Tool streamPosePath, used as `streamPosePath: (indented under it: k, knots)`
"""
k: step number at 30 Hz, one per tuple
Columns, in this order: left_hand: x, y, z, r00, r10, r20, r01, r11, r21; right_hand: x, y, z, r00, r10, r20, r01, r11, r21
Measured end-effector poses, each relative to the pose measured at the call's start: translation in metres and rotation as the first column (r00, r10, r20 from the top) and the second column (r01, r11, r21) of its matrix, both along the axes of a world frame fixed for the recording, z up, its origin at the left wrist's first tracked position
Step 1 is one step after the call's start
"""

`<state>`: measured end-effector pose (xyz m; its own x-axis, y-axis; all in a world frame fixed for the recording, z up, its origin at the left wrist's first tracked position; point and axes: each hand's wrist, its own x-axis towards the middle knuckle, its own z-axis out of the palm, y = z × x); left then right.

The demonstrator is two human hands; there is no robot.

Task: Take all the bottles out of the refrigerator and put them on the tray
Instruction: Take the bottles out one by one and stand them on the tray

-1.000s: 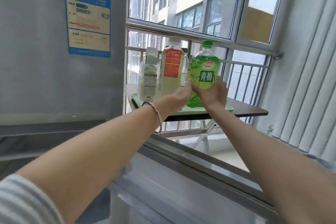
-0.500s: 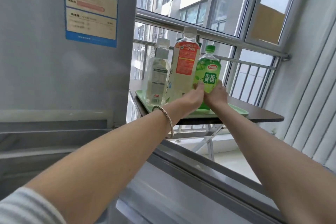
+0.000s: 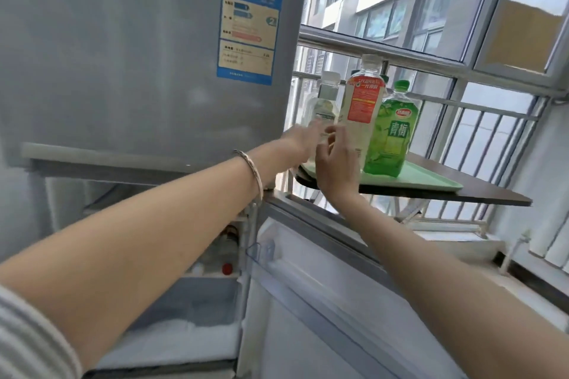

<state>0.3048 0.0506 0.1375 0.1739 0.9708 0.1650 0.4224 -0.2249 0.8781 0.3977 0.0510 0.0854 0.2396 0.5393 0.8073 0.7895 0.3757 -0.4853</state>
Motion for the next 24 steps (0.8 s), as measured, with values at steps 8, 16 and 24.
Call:
streamPosePath:
  k: [8, 16, 24]
  knots:
    - [-0.114, -0.012, -0.052, 0.974, 0.083, -0.212, -0.141, 0.951, -0.275, -0.119, -0.001, -0.067, 0.943, 0.317, 0.101, -0.25, 0.875, -0.414]
    - [-0.206, 0.017, -0.156, 0.889, 0.057, -0.454, -0.293, 0.832, -0.47, -0.201, 0.025, -0.17, 0.898, 0.428, 0.1, -0.194, 0.591, -0.783]
    - [-0.237, 0.059, -0.259, 0.908, 0.117, -0.403, -0.33, 0.793, -0.513, -0.225, 0.071, -0.258, 0.887, 0.41, 0.214, -0.073, 0.58, -0.811]
